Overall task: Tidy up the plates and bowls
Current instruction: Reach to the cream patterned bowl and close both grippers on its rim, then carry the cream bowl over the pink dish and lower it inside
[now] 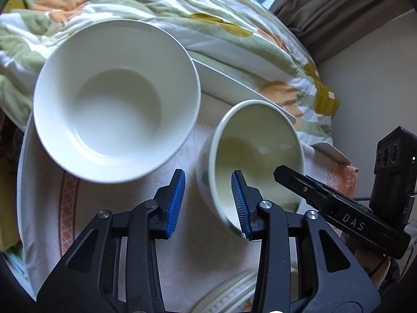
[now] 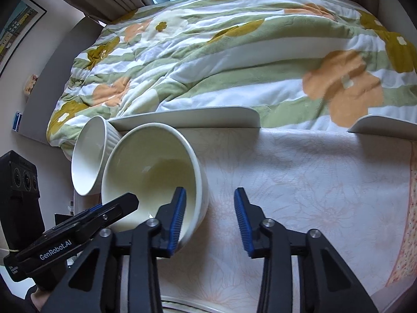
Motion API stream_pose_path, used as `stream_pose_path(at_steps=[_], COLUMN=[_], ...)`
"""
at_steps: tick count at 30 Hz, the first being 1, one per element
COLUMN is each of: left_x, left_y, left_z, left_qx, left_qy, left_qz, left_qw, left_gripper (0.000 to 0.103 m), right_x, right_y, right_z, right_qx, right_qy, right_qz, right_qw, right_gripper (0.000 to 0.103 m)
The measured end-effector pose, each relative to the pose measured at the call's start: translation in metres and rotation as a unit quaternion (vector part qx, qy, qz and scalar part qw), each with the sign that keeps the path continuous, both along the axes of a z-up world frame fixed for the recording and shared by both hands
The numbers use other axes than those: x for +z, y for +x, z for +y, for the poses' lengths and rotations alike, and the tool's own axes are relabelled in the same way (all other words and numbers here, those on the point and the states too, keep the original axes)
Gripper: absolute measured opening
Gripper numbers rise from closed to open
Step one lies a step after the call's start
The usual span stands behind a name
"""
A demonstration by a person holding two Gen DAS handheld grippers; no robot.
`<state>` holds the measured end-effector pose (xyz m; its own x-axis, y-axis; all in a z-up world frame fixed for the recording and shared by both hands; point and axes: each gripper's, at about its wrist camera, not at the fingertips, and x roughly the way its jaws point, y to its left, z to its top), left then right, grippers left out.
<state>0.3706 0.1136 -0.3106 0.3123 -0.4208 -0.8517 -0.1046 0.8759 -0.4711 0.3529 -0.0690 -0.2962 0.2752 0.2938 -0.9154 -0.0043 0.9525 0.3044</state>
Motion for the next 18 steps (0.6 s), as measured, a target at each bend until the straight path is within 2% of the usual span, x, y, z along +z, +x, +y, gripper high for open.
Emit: stream_pose_path(at_steps=[1, 6, 10, 18], left_x=[-0.001, 0.000, 0.006, 0.012], left_y=[0.001, 0.002, 0.001, -0.001], left_z=[0.001, -0.001, -0.008, -0.009], left_qx=[0.000, -0.010, -0.023, -0.032], left_qy=[0.004, 0.004, 0.030, 0.045], left_qz=[-0.001, -0.011, -0.023, -0.031], left_qw=[1.0000, 0.9999, 0.9990, 0.9980], left_gripper=[0.027, 0.019, 0.018, 0.018], right_x=[-0.001, -0.003, -0.003, -0.003], right_y=[0.001, 0.000, -0.002, -0.004], right_z=[0.001, 0.008, 0.008, 0.009], right_qx=[0.002, 0.012, 0.013, 0.021], right_qy=[0.000, 0.013, 0.009, 0.010], right_qz=[0.001, -0.005, -0.011, -0.012], right_qw=[1.000, 1.000, 1.000, 1.000], right_gripper=[0.030, 0.018, 0.016, 0.016])
